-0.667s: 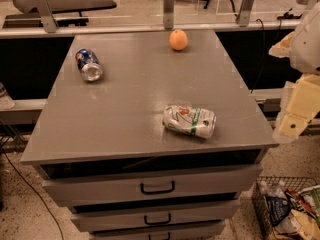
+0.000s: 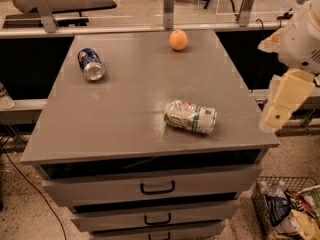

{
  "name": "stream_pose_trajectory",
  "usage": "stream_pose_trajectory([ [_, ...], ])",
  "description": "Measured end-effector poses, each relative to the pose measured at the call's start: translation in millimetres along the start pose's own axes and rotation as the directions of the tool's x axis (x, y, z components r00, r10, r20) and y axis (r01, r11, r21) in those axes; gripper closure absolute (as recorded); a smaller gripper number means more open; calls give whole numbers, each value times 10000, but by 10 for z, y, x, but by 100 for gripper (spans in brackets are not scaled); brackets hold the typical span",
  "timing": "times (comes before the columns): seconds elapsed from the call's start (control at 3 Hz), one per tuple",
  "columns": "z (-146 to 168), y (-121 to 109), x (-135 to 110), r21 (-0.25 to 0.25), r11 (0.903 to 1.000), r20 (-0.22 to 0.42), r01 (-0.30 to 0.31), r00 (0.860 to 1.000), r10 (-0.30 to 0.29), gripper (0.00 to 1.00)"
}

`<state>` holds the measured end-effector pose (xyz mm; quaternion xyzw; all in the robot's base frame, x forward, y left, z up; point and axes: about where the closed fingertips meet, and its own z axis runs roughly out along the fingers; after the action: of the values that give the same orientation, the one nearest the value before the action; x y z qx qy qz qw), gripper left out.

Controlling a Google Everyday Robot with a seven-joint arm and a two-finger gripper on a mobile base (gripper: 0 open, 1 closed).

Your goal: Move orange near pepsi can

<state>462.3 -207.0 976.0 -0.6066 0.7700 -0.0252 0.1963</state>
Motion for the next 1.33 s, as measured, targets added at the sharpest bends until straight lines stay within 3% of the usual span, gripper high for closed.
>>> stream_pose_trajectory([
  [0.33, 261, -583, -253, 451, 9988, 1117, -179, 9937, 128, 0],
  [0.67, 385, -1264, -565, 1159, 9922, 2264, -457, 9739, 184, 0],
  [1.0, 254, -1459, -634, 1571, 9861, 2590, -544, 9658, 120, 0],
  [1.33, 255, -1458, -635, 1570, 9861, 2590, -543, 9658, 119, 0],
])
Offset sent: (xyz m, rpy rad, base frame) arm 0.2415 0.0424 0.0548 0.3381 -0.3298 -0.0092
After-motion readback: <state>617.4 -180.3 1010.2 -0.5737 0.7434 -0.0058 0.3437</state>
